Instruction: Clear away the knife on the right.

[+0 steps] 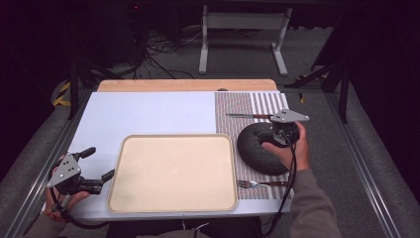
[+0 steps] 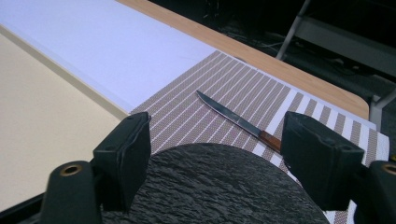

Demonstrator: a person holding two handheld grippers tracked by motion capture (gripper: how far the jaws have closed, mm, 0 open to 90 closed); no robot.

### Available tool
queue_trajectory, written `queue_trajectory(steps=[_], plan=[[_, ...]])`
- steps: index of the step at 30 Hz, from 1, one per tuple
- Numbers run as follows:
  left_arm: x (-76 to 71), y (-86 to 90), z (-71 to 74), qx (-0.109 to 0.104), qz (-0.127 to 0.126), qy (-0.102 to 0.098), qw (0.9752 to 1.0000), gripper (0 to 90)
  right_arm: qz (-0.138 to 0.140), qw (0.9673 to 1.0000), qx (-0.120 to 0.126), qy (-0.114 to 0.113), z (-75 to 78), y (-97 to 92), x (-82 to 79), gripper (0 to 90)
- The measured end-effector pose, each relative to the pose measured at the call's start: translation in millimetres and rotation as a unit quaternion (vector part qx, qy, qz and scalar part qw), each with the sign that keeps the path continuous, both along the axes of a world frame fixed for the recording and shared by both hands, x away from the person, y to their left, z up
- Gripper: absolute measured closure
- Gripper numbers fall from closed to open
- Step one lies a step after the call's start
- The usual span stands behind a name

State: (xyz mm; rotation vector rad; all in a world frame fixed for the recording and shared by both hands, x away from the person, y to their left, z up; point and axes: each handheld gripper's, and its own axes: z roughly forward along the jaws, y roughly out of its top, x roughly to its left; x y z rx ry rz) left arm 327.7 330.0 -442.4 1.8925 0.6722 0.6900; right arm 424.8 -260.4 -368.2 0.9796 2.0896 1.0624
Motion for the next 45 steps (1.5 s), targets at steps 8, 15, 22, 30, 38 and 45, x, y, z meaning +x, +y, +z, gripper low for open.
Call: queue_trajectory(steps=[8,15,22,30,38,45], plan=[[0.0,0.7,0.2,-0.002,0.000,-0.001,1.0000,3.9,-0.009,0.9996,-0.005,0.025,-3.7,-4.9,20.9,26.6],[0.9,-0.8,-2.0,-0.001,0.000,0.002,1.0000,3.9,-0.025,0.9988,-0.018,0.037,-9.9,-9.2,34.1,27.4],[1.8,-0.9,-2.8,0.003,0.000,0.004,1.0000,3.9,-0.034,0.9973,-0.034,0.054,-19.6,-11.0,48.4,28.5],[2.6,1.9,-4.9,0.002,0.003,0.008,1.0000,3.9,-0.034,0.9943,-0.049,0.089,-26.9,-12.2,80.0,29.6],[2.1,5.5,-6.9,0.003,0.010,0.010,0.9999,4.0,-0.037,0.9866,-0.074,0.140,-34.3,-18.0,121.9,33.1],[-1.5,5.7,-7.0,0.007,0.016,0.012,0.9998,4.0,-0.037,0.9783,-0.093,0.182,-46.0,-17.1,149.2,36.6]])
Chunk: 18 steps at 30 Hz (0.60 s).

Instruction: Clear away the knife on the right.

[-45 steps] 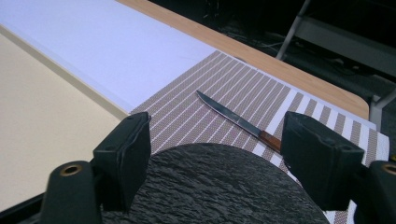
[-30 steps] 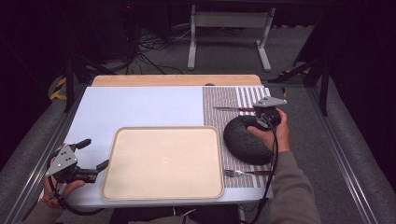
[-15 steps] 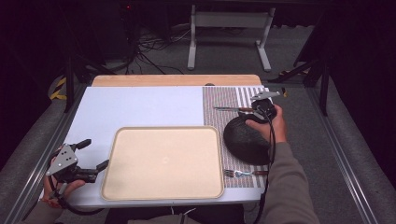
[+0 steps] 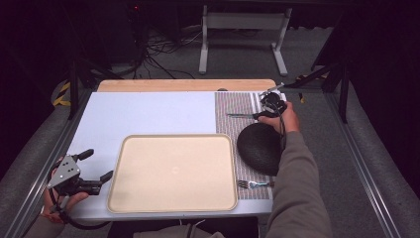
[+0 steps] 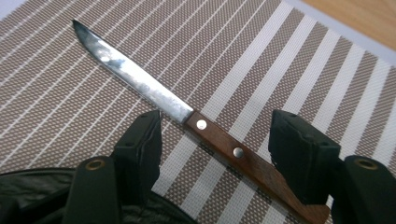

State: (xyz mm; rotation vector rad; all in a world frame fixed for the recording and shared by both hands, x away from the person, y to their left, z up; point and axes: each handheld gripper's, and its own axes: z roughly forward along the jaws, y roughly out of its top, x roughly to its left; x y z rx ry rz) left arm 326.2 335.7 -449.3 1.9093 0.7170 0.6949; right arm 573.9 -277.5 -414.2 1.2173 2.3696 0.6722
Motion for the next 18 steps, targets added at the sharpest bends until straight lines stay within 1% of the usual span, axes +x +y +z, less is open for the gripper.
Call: queue_trajectory(steps=[2,3,4,5,7,8,9,10,11,12,13,14,15,17,18], plan=[[-0.6,-0.1,-0.7,-0.001,0.003,-0.002,1.0000,3.8,-0.003,0.9999,-0.009,0.014,-4.9,-0.8,6.3,37.8],[-0.6,-0.1,-0.7,-0.001,0.003,-0.002,1.0000,3.8,-0.003,0.9999,-0.009,0.014,-4.9,-0.8,6.3,37.8],[-1.3,0.3,-0.4,0.001,0.003,-0.003,1.0000,3.8,-0.001,0.9998,-0.004,0.021,-7.2,-1.1,8.5,38.7],[-1.9,0.8,-0.1,0.003,0.004,-0.003,1.0000,3.8,0.000,0.9995,-0.010,0.029,-10.5,-0.8,11.6,39.5],[-2.6,2.1,-0.1,0.000,0.007,-0.003,1.0000,3.8,0.001,0.9993,-0.017,0.033,-14.2,-0.9,14.7,41.7],[-3.0,2.7,-0.5,-0.002,0.010,-0.006,0.9999,3.8,0.002,0.9994,-0.010,0.032,-14.3,-1.5,15.7,42.8],[-3.6,3.3,-0.5,-0.005,0.011,-0.003,0.9999,3.8,0.006,0.9994,-0.007,0.034,-14.4,-1.5,18.0,47.0],[-3.7,4.8,-0.3,-0.001,0.014,-0.006,0.9999,3.8,0.011,0.9992,-0.004,0.037,-14.2,-1.3,18.6,48.6],[-3.7,4.8,-0.3,-0.001,0.014,-0.006,0.9999,3.8,0.011,0.9992,-0.004,0.037,-14.2,-1.3,18.6,48.6],[-3.7,5.2,-0.4,-0.001,0.015,-0.006,0.9999,3.8,0.010,0.9992,-0.003,0.039,-14.2,-0.7,19.2,50.5],[-4.1,5.2,-0.3,-0.003,0.015,-0.004,0.9999,3.8,0.016,0.9989,0.002,0.044,-13.9,-0.5,19.8,57.4],[-4.1,5.4,0.1,-0.002,0.013,-0.001,0.9999,3.9,0.027,0.9983,0.014,0.049,-14.1,-1.0,19.6,64.3],[-4.0,5.2,0.0,-0.001,0.014,-0.002,0.9999,3.9,0.030,0.9982,0.017,0.050,-14.4,-1.6,19.4,66.4],[-3.5,4.6,-0.5,-0.001,0.014,-0.004,0.9999,4.0,0.030,0.9981,0.021,0.050,-14.5,-2.0,18.8,66.9],[-3.6,4.2,-0.4,-0.001,0.013,0.000,0.9999,4.0,0.030,0.9984,0.021,0.044,-15.0,-2.7,18.2,70.3]])
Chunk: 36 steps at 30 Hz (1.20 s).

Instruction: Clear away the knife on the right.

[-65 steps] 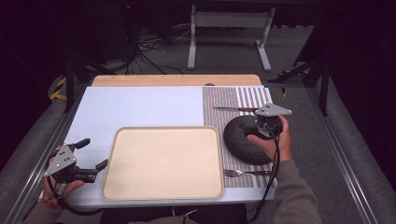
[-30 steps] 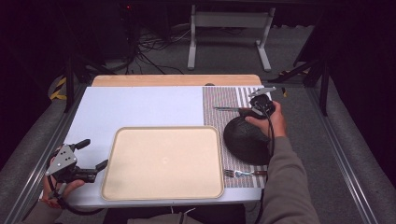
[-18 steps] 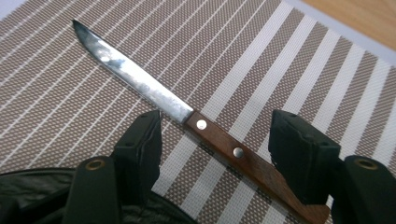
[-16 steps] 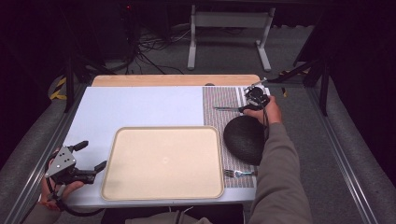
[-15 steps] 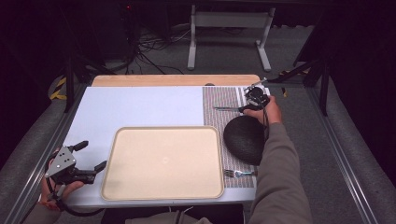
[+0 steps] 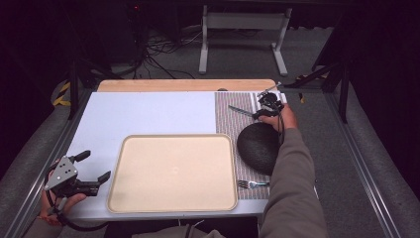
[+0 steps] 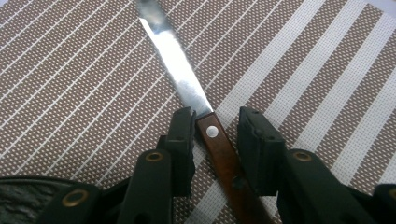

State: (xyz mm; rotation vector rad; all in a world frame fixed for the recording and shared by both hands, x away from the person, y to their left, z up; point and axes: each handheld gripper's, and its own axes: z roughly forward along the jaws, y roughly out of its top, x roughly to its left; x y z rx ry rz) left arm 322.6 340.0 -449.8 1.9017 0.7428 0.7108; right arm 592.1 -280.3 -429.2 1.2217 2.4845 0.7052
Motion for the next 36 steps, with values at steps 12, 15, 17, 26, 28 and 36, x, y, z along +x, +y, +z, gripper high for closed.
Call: queue_trajectory(steps=[12,15,17,26,28,36], plan=[[-1.0,0.3,0.4,0.001,0.003,-0.004,1.0000,4.1,0.025,0.9988,-0.022,-0.037,-1.9,3.8,-5.5,78.4],[-1.5,0.0,0.4,-0.001,0.003,-0.004,1.0000,4.1,0.015,0.9978,-0.019,-0.061,-0.5,4.3,-6.5,78.4],[-1.5,0.5,0.5,0.000,0.003,-0.004,1.0000,4.1,0.007,0.9965,-0.015,-0.081,2.1,4.2,-7.4,78.4],[-1.7,1.3,0.6,0.001,0.004,-0.006,1.0000,4.1,-0.042,0.9819,0.015,-0.184,20.2,-0.1,-14.3,78.4],[-1.7,1.2,0.8,0.003,0.004,-0.007,1.0000,4.1,-0.046,0.9785,0.021,-0.200,24.3,-1.3,-15.9,78.4],[-2.0,1.7,1.2,0.003,0.004,-0.009,0.9999,4.2,-0.055,0.9673,0.045,-0.244,43.0,-2.0,-23.7,78.4]])
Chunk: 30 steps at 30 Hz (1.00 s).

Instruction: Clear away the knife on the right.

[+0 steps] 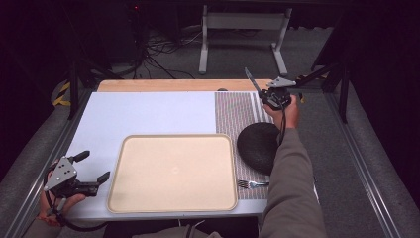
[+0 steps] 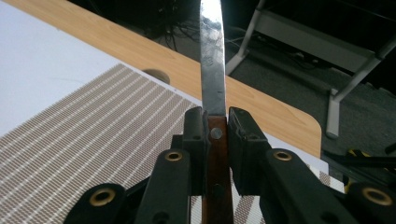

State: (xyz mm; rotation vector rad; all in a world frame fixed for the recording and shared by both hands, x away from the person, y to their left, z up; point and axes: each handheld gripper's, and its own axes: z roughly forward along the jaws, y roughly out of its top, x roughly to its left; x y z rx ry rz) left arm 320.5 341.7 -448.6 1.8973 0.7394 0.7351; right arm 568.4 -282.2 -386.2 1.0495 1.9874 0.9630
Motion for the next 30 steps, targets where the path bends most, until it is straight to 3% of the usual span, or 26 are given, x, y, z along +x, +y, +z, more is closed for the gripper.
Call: queue_trajectory(steps=[7,15,21,30], plan=[[-1.5,0.4,1.1,0.004,-0.002,-0.004,1.0000,4.2,0.006,0.9998,0.020,-0.009,13.5,8.0,-12.6,78.4],[-2.4,0.4,2.2,0.005,-0.002,-0.008,1.0000,4.2,0.013,0.9997,0.020,-0.011,25.2,18.6,-33.7,78.4],[-2.4,-0.3,3.0,0.003,-0.004,-0.009,0.9999,4.2,0.018,0.9997,0.015,-0.008,33.5,27.6,-60.8,78.4],[-3.3,-2.7,4.6,0.007,-0.005,-0.013,0.9999,4.3,0.033,0.9987,0.038,-0.002,41.2,36.7,-100.6,78.4]])
